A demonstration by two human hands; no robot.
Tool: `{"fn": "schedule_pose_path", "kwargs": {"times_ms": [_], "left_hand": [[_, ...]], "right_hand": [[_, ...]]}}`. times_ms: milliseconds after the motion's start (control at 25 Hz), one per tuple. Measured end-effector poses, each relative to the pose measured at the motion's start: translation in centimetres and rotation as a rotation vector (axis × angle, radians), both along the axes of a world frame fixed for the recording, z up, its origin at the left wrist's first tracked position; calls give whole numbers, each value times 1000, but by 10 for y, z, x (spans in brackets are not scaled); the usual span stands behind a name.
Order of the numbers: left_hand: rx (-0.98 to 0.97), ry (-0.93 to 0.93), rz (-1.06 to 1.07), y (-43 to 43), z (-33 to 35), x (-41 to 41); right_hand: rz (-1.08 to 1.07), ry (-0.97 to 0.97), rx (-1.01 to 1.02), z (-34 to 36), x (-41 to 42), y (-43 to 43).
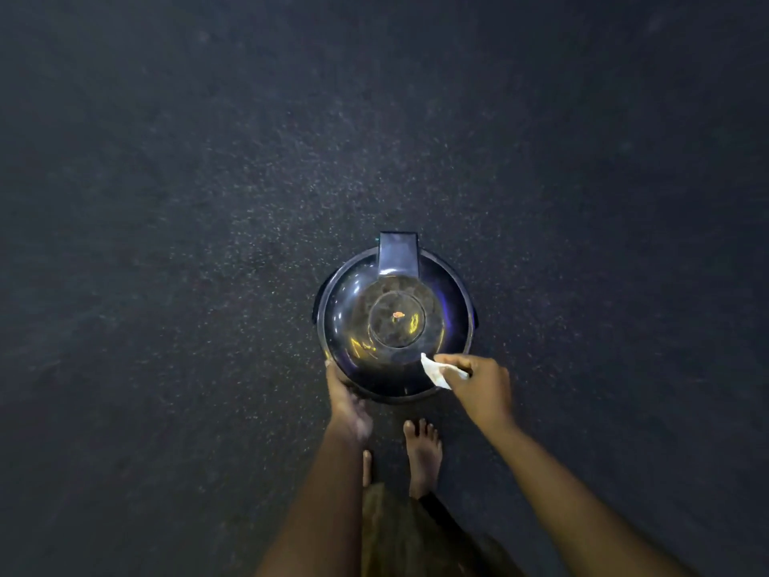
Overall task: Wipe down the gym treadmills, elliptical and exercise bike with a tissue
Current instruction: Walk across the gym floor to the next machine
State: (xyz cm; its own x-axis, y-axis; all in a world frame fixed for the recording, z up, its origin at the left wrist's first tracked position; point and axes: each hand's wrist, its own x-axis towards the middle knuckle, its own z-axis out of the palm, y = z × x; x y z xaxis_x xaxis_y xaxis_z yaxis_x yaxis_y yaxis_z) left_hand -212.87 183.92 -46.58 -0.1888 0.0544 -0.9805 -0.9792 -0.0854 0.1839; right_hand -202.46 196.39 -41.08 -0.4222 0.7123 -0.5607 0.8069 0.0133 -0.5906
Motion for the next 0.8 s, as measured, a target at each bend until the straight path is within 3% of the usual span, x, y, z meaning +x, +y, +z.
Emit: {"fn": "schedule_pose_path", "kwargs": {"times_ms": [400,600,800], "left_hand": [[51,-56,102,-23,0,-6],[-93,92,-182,-22,22,-10],[58,56,-203,-16,72,-35]], "right_hand": [[-158,16,44,-6,-14,-29],[-229,74,46,15,-15,-33],[-437,196,-43,51,-5,-40]]}}
